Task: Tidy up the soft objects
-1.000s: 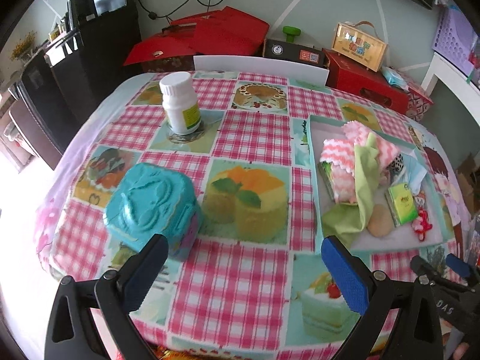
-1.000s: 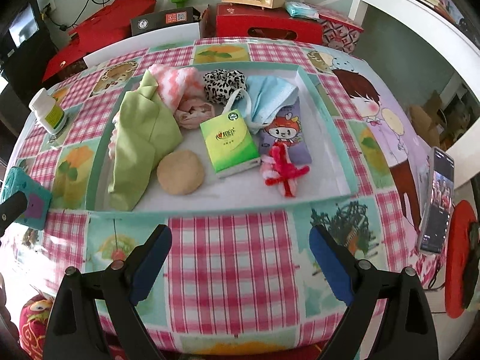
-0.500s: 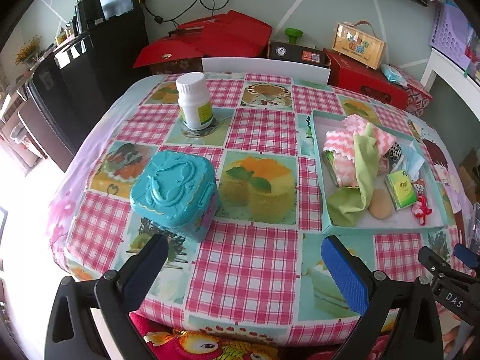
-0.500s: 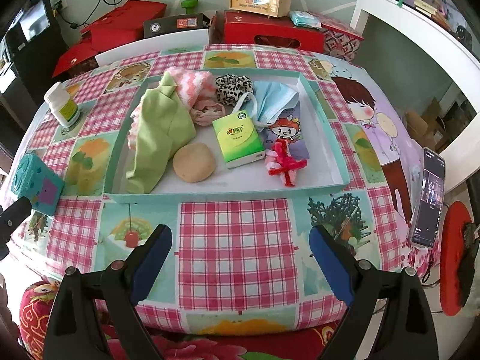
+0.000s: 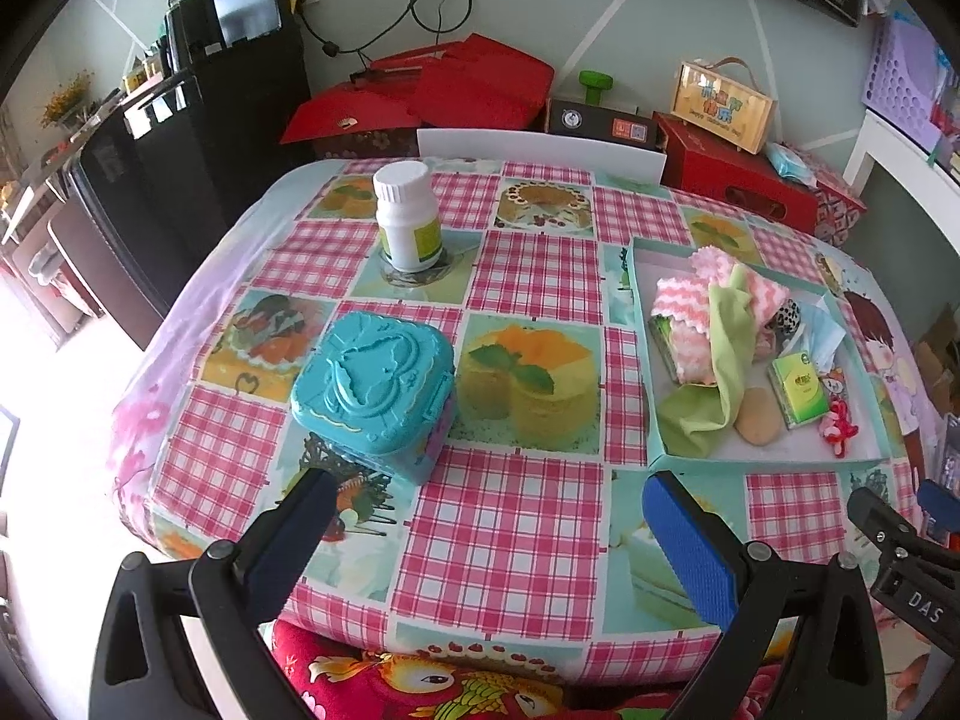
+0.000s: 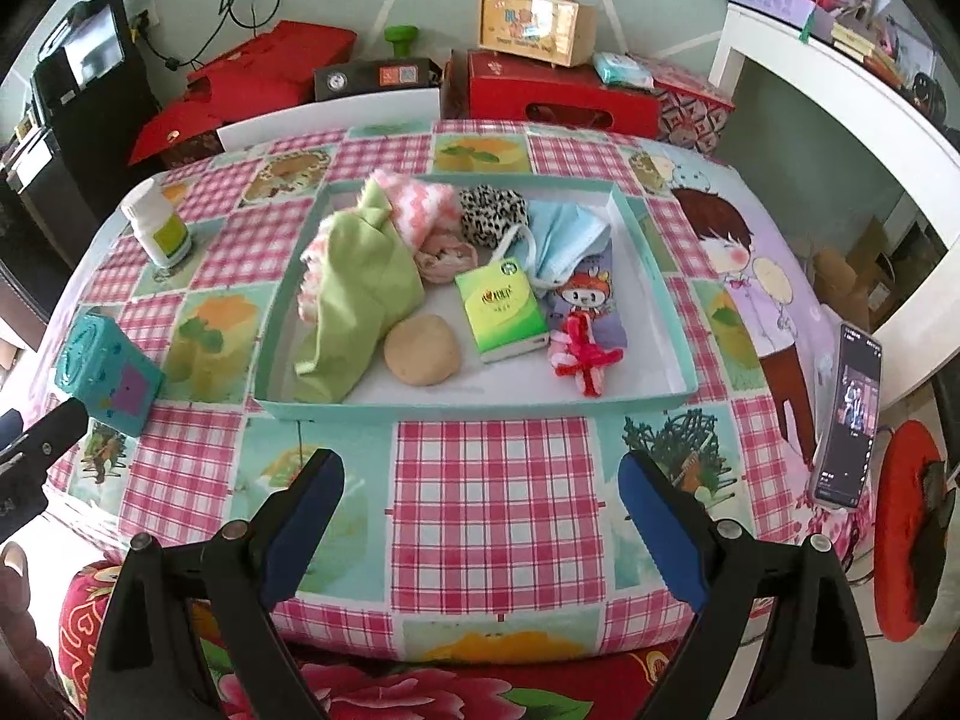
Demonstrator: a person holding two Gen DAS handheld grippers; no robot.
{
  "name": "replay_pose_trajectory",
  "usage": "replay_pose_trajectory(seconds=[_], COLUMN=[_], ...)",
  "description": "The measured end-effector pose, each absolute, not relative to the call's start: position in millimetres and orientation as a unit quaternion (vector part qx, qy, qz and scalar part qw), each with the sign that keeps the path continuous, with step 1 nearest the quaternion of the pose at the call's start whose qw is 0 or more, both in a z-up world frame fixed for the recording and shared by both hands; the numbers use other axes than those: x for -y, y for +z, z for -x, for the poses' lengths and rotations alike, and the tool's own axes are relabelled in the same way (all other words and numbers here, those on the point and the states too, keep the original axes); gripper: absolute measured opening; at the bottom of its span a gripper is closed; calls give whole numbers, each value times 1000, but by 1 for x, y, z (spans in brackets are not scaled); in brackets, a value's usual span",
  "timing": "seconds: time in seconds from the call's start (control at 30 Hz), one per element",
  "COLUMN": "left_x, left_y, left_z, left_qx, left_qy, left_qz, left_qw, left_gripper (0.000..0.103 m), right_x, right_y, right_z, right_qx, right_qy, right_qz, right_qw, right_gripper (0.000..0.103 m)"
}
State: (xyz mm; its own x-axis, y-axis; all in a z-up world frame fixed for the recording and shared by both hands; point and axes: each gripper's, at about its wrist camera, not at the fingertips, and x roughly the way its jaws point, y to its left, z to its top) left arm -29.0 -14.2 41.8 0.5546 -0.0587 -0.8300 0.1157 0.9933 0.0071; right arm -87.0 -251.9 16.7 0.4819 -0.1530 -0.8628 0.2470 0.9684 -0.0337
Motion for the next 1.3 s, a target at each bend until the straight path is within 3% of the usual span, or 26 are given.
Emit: replay_pose_trajectory(seconds=[1.3], left_x=[14], left_y=[58], left_z=[40], left_qx=[-461], left_qy=[-40], left_qz=[-55], left_qw=[885], left_gripper=[103], right_x=[249], right_y=[35], right_z=[97], right_qx=[-484], right_qy=[-116], right_qz=[-45], right_qw=[866], right_gripper=[93])
